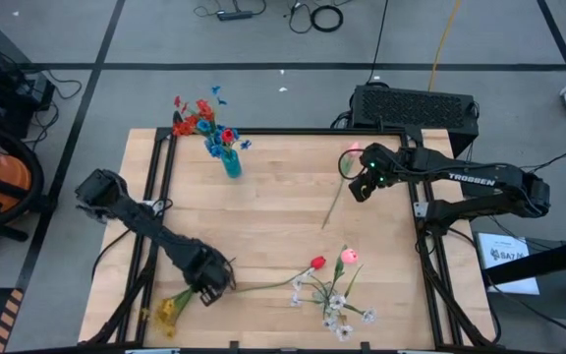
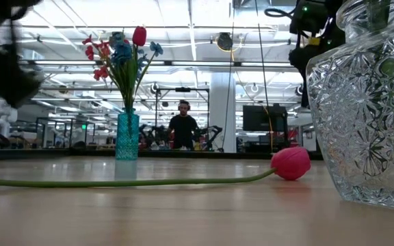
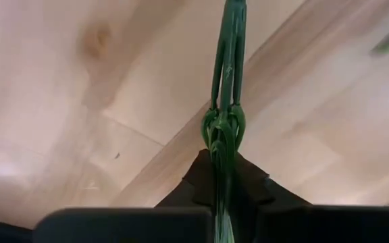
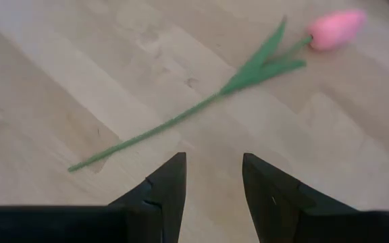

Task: Sort flowers into vase by color
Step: Put the yellow flower into the transparent vase

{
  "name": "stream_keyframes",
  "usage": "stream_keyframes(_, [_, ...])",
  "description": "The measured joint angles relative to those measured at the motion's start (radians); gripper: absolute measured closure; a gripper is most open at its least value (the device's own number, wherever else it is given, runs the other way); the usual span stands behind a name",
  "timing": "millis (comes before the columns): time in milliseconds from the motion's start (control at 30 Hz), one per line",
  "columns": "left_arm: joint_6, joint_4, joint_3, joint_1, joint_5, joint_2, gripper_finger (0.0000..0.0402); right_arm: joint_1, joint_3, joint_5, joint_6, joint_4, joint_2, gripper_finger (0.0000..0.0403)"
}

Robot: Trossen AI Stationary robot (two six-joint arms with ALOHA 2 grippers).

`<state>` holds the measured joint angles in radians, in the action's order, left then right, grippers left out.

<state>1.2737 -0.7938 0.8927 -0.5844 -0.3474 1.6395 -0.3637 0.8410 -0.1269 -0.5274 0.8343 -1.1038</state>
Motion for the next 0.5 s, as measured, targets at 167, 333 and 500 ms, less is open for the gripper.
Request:
stream_keyframes(167, [-0.033,-0.016,0.007,0.112,-0.001,-0.105,0.0387,-0.002,0.044,-0.002,0.205,0.017,0.0,0.0266])
stream_keyframes(333, [-0.026,0.0,0.013,0.273,0.001,-0.236,0.0389,-0.001,0.153,-0.003,0.387,0.053,0.0,0.0266])
stream_keyframes(500, [-0.104,0.002,0.107,0.445,0.041,-0.283,0.0389,-0.001,0.267,-0.01,0.584,0.059,0.0,0.0266])
